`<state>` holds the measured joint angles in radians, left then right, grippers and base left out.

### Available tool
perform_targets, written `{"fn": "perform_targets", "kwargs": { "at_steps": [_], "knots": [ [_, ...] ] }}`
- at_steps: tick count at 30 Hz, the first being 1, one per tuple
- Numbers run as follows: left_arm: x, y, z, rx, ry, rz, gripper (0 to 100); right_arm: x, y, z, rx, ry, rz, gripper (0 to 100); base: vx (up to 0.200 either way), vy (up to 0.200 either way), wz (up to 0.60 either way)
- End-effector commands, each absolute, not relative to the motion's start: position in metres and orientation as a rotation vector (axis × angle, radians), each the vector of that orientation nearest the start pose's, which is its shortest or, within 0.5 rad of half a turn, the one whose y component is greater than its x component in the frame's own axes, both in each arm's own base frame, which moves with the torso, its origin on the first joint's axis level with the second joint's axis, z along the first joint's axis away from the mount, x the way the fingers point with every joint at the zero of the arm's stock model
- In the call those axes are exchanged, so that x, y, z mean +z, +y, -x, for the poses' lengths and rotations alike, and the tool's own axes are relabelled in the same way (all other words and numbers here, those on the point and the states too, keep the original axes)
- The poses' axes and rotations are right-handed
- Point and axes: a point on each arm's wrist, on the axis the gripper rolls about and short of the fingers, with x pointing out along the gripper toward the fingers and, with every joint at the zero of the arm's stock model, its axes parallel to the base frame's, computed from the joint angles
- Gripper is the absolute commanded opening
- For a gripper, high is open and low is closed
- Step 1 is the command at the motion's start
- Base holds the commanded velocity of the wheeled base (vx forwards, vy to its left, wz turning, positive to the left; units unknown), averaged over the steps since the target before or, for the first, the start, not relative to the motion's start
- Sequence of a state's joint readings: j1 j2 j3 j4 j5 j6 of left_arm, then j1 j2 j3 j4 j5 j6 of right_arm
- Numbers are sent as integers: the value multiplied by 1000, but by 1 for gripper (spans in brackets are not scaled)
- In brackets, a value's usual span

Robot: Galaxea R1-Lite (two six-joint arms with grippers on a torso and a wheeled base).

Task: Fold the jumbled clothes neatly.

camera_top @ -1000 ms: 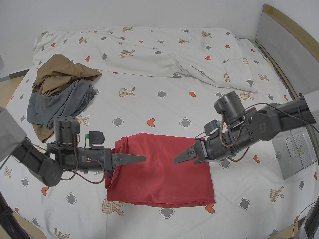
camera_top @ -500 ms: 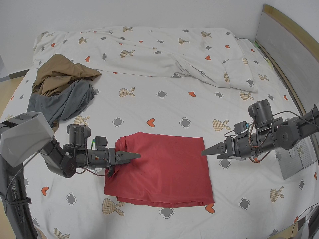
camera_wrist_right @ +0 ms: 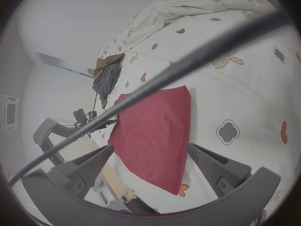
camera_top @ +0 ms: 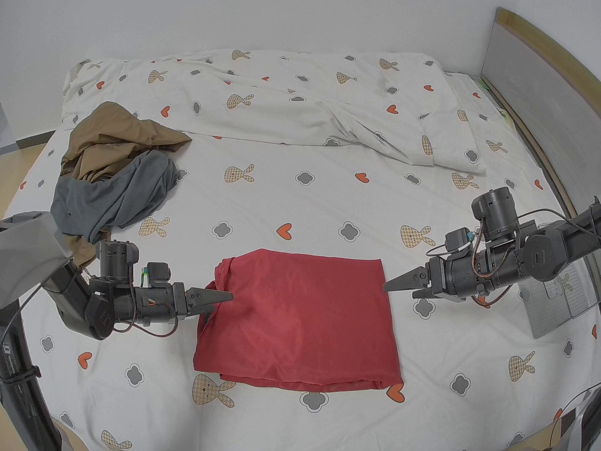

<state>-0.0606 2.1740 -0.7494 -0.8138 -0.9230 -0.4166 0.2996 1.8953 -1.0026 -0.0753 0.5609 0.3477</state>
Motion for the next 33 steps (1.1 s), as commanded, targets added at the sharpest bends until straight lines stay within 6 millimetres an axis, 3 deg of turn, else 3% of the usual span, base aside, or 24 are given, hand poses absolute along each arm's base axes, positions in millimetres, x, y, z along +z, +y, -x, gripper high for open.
{"fn": "perform_targets", "kwargs": {
  "at_steps": [1,7,8,10,14,17,25,33],
  "knots": [
    [52,-29,-324,-821,728,603,100,119,108,-314,651,981,-419,100,0,0,0],
    [38,-26,-306,-770,761,554,100,116,106,-317,650,965,-421,100,0,0,0],
    [25,-25,-297,-721,794,505,100,115,106,-318,657,929,-417,100,0,0,0],
    [18,-25,-291,-694,819,485,100,114,106,-318,661,912,-415,100,0,0,0],
    [15,-25,-289,-683,829,485,100,104,105,-319,658,932,-413,100,0,0,0],
    [10,-24,-293,-679,832,486,100,86,103,-328,677,892,-371,100,0,0,0],
    [0,-25,-320,-686,807,480,100,72,101,-333,736,902,-415,100,0,0,0],
    [-12,-37,-351,-762,799,518,100,48,84,-352,785,942,-488,100,0,0,0]
  ]
}}
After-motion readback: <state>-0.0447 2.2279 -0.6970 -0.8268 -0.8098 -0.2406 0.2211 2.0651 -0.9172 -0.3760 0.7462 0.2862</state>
